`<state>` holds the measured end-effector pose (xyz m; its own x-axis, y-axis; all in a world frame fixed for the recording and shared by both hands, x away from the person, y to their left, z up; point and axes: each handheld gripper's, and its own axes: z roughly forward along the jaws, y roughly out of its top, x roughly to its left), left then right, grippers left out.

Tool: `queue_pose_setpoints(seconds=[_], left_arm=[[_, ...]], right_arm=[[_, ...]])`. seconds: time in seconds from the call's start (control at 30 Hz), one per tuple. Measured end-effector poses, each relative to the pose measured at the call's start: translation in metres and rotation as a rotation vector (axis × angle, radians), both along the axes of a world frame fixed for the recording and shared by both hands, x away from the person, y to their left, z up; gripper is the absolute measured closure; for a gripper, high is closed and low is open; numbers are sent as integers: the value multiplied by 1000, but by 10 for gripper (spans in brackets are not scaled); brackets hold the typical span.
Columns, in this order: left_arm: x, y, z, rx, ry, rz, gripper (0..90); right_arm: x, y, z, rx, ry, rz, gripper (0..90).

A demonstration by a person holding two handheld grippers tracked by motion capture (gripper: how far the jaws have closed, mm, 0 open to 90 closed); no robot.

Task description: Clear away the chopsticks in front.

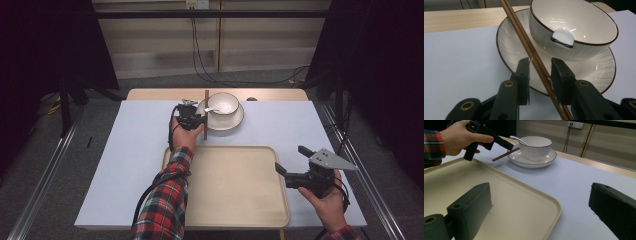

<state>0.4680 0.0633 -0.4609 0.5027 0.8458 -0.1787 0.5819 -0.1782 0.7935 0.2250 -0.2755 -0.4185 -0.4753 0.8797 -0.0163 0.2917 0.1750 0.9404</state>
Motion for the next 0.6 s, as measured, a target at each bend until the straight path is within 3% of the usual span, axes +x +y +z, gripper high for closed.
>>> queue_pose_setpoints(seconds=[0.13, 0.27, 0.4, 0.43, 0.6], left_arm=[[1, -1, -1, 26, 10, 7, 729], [2, -4, -2, 15, 15, 28, 762], [3, -5, -3, 44, 35, 35, 815], [3, -6, -3, 29, 36, 50, 817], [5, -7, -3, 37, 46, 69, 825]], right_arm=[[0, 0, 0, 1, 3, 3, 41], [-1, -1, 0, -1, -3, 1, 41], [-1, -1, 0, 0, 1, 4, 41], [-2, -1, 0, -2, 0, 2, 41], [-2, 0, 0, -2, -2, 11, 39]])
